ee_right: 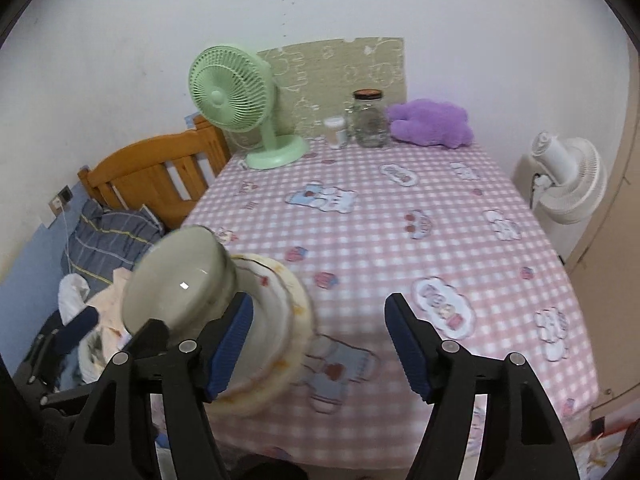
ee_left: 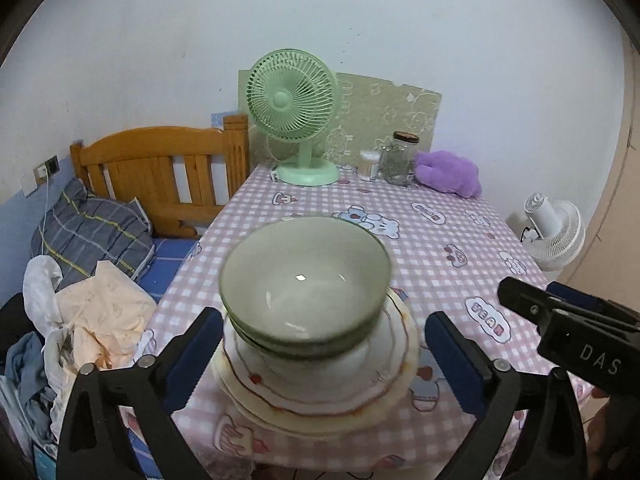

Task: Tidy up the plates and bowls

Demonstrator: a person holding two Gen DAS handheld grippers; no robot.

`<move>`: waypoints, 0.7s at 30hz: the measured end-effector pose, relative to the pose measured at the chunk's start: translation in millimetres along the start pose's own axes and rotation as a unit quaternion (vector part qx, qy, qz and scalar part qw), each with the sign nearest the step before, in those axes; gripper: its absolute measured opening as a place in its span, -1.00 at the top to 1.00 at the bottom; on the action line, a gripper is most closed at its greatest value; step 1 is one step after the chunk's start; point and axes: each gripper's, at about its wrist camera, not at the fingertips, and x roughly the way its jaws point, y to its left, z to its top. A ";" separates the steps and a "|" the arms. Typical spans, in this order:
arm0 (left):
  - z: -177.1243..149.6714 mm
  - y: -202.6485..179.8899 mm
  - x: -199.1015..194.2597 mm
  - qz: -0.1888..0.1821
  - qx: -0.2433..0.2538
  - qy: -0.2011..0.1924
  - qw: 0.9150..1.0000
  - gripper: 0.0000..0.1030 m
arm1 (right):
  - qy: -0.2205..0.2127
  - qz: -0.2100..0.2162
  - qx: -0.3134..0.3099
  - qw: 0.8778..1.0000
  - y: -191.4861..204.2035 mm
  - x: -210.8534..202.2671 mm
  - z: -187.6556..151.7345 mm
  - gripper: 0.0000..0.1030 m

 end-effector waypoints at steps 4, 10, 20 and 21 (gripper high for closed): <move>-16.2 -13.0 -5.6 0.002 0.003 -0.006 1.000 -0.99 | -0.025 -0.019 -0.010 0.999 -23.3 -14.6 -19.0 -0.51; -34.1 -22.4 -10.3 -0.002 -0.017 -0.004 1.000 -0.99 | -0.058 -0.043 -0.029 0.997 -44.5 -28.7 -43.2 -0.58; -61.8 -42.8 -20.3 0.001 0.002 -0.015 1.000 -0.99 | -0.062 -0.040 -0.031 0.997 -60.9 -40.3 -78.0 -0.58; -63.1 -44.2 -22.4 0.001 0.003 -0.016 1.000 -0.99 | -0.062 -0.039 -0.032 0.997 -60.7 -41.6 -80.4 -0.58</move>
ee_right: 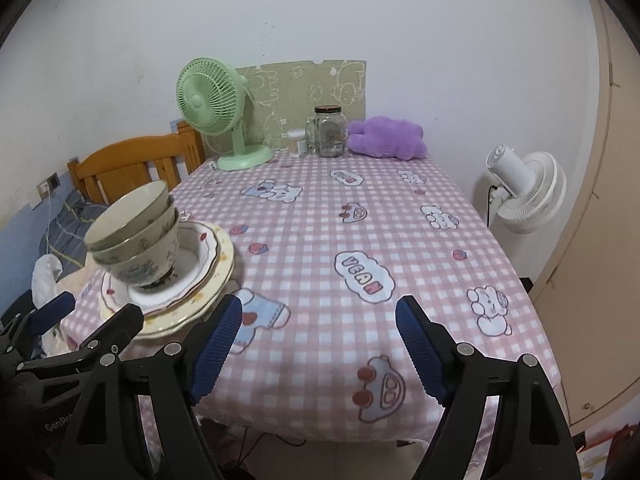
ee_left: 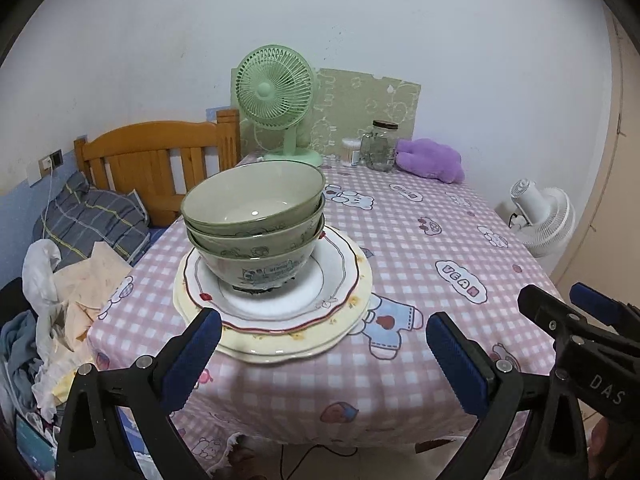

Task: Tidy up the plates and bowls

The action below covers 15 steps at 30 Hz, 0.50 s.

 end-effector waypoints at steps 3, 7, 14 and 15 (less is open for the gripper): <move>-2.4 -0.2 -5.1 -0.002 0.000 -0.001 1.000 -0.99 | 0.000 -0.003 0.007 1.000 -2.0 -5.0 -4.9 -0.58; -4.9 0.2 -7.9 -0.004 0.001 0.001 1.000 -0.99 | 0.002 -0.005 0.014 1.000 -3.5 -10.8 -10.1 -0.58; -6.9 -2.8 -14.3 -0.006 0.006 -0.005 1.000 -0.99 | -0.002 -0.007 0.022 1.000 -5.9 -19.4 -16.2 -0.58; -6.6 -3.2 -14.8 -0.006 0.006 -0.006 1.000 -0.99 | -0.004 -0.007 0.023 1.000 -5.9 -20.0 -16.0 -0.58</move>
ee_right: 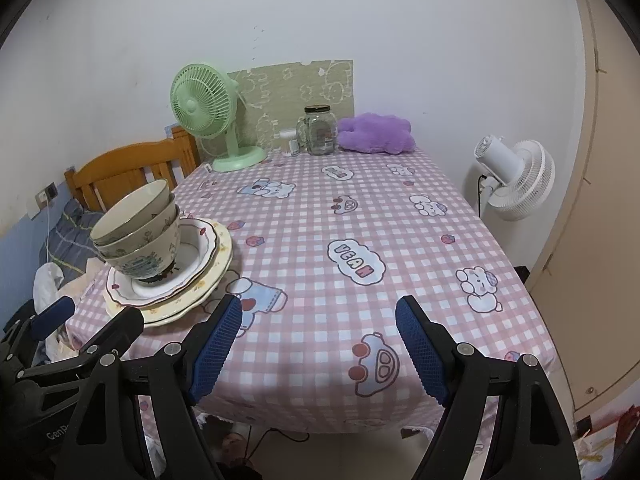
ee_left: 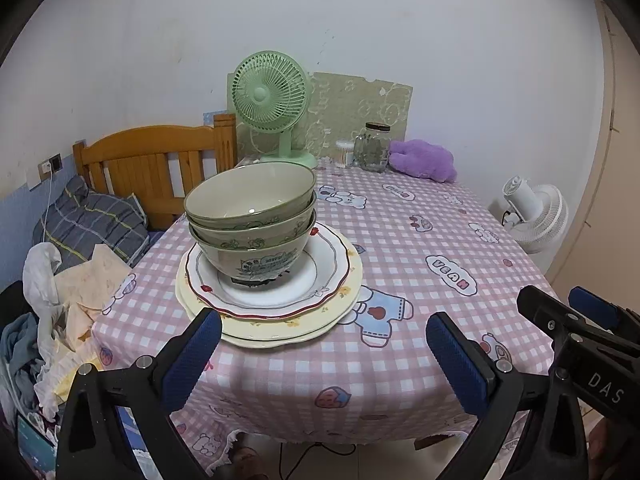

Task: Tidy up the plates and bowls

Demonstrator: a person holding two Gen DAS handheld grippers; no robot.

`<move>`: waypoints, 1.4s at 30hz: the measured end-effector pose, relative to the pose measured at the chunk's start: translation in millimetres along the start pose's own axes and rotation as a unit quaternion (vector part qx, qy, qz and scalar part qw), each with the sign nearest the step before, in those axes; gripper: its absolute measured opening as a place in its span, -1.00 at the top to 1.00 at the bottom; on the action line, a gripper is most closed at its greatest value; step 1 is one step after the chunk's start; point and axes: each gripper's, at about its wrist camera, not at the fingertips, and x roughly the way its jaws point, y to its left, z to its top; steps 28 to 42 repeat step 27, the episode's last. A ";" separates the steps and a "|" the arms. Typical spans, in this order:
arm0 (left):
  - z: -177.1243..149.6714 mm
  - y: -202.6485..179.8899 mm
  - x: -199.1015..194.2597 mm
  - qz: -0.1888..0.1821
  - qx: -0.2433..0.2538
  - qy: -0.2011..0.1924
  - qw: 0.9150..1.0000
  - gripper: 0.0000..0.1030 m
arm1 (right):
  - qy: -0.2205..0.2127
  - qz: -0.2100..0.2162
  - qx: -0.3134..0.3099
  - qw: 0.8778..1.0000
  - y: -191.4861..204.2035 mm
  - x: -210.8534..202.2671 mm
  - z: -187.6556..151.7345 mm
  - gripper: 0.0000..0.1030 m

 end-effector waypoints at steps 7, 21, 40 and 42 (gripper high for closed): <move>3.6 -1.4 -1.9 0.001 0.000 -0.007 1.000 -0.99 | -0.009 0.000 0.001 1.000 0.0 -2.8 2.8 -0.58; 5.8 -1.2 -2.3 0.004 -0.008 -0.008 1.000 -0.99 | -0.013 0.005 -0.003 1.000 0.6 -2.4 5.9 -0.58; 5.4 -1.3 -1.7 0.007 -0.015 -0.007 1.000 -0.99 | -0.012 0.008 -0.006 1.000 1.6 -0.7 6.1 -0.58; 5.4 -1.3 -1.7 0.007 -0.015 -0.007 1.000 -0.99 | -0.012 0.008 -0.006 1.000 1.6 -0.7 6.1 -0.58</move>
